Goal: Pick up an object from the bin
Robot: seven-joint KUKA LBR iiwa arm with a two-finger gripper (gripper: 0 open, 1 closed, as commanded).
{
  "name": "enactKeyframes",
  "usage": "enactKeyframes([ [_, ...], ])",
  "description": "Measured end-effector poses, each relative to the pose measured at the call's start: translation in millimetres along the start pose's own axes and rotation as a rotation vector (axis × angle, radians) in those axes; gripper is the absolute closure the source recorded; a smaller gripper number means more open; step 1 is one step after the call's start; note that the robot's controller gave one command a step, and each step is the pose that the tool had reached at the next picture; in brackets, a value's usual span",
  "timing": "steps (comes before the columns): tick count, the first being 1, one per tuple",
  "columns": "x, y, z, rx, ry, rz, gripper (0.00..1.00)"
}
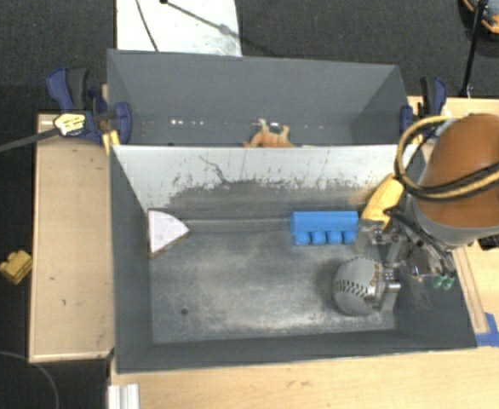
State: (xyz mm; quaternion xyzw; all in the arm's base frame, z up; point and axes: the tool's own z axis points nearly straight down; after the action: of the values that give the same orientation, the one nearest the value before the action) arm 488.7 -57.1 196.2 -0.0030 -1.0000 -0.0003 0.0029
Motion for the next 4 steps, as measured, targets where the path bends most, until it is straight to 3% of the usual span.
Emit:
enactKeyframes([
  [1,-1.7,0,-4,0.001,-0.008,-0.002,0.0],
  [2,-12.8,-21,42,0.002,-0.017,-0.034,0.0],
  [3,-10.7,-31,78,-0.001,-0.009,0.071,0.0],
  [4,-11.4,-28,95,0.001,-0.026,0.025,1.0],
])
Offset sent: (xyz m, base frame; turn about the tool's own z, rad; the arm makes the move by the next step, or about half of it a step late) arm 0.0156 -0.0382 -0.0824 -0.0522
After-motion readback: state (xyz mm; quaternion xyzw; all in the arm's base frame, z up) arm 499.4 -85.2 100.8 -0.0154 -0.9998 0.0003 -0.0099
